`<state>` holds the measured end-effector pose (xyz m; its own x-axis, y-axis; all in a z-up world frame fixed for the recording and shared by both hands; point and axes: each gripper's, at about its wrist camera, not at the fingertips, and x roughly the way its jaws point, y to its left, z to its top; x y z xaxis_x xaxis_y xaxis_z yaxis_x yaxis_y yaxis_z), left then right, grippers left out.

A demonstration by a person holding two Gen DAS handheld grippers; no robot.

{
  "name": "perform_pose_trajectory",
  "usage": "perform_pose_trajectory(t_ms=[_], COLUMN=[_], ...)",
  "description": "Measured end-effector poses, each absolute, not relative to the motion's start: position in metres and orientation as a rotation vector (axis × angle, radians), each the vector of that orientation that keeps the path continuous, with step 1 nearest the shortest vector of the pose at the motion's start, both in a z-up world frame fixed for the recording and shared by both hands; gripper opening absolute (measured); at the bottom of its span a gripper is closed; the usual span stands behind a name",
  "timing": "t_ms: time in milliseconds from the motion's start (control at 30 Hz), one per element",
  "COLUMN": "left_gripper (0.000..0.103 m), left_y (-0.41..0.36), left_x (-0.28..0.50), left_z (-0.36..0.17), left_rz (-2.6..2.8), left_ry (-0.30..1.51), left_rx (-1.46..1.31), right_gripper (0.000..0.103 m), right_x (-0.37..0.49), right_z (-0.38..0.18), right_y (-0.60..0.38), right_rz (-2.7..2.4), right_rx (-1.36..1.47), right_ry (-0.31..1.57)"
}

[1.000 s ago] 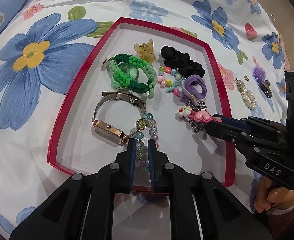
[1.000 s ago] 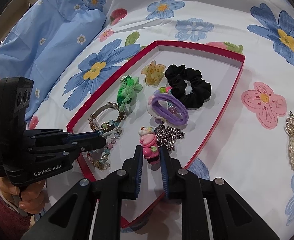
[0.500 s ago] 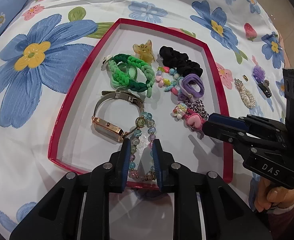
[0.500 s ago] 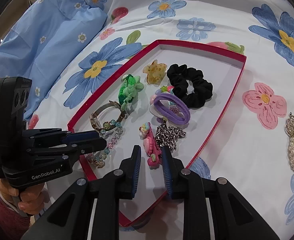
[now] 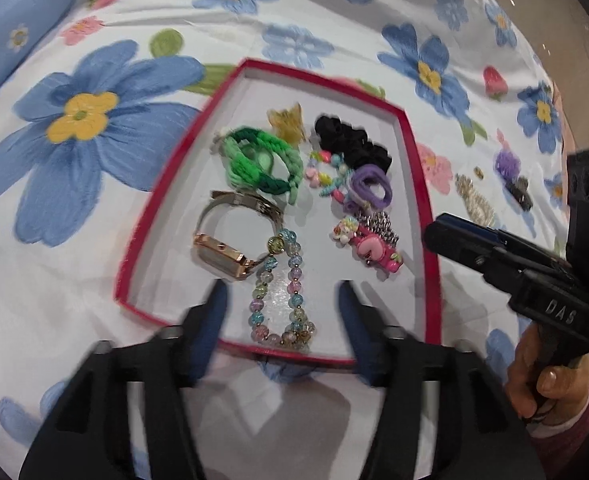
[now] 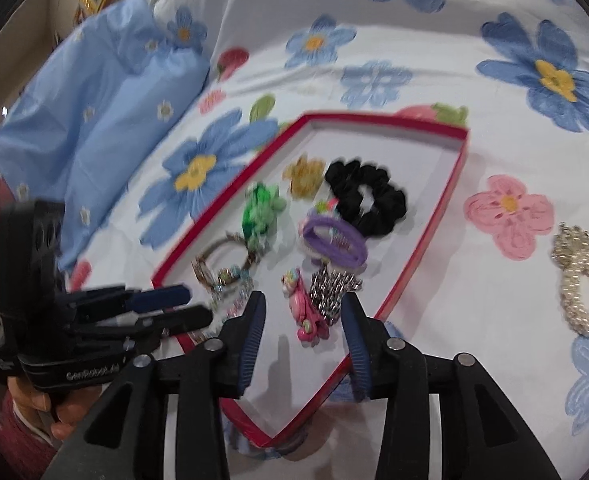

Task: Organize jewelry

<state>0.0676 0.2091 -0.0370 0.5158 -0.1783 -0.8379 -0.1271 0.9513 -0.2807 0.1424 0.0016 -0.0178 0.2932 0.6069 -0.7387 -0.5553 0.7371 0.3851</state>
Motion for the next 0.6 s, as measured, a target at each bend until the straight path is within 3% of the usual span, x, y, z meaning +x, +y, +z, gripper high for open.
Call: perform_pose_trajectory(t_ms=[67,200,400,600], left_gripper=[0.072,0.08,0.083,0.084], left_y=[0.212,0.218,0.223,0.224], left_x=[0.059,0.044,0.017,-0.002], left_z=[-0.029,-0.019,-0.01,-0.007], left_rz=[-0.019,0.023,0.096,0.135], left_ry=[1.005,0.975,0.945,0.923], left_rx=[-0.351,-0.389,-0.425,-0.443], right_gripper=[0.051,0.058,0.072,0.076], right_x=[0.142,0.138,0.124,0.103], right_z=[-0.008,0.006,0.016,0.015], right_y=[-0.007,-0.02,-0.036,-0.048], right_rz=[0.768,0.764,0.751,0.769], right_rx=[0.109,0.177,0.257,0.338], right_ry=[0.973,0.93,0.89,0.891])
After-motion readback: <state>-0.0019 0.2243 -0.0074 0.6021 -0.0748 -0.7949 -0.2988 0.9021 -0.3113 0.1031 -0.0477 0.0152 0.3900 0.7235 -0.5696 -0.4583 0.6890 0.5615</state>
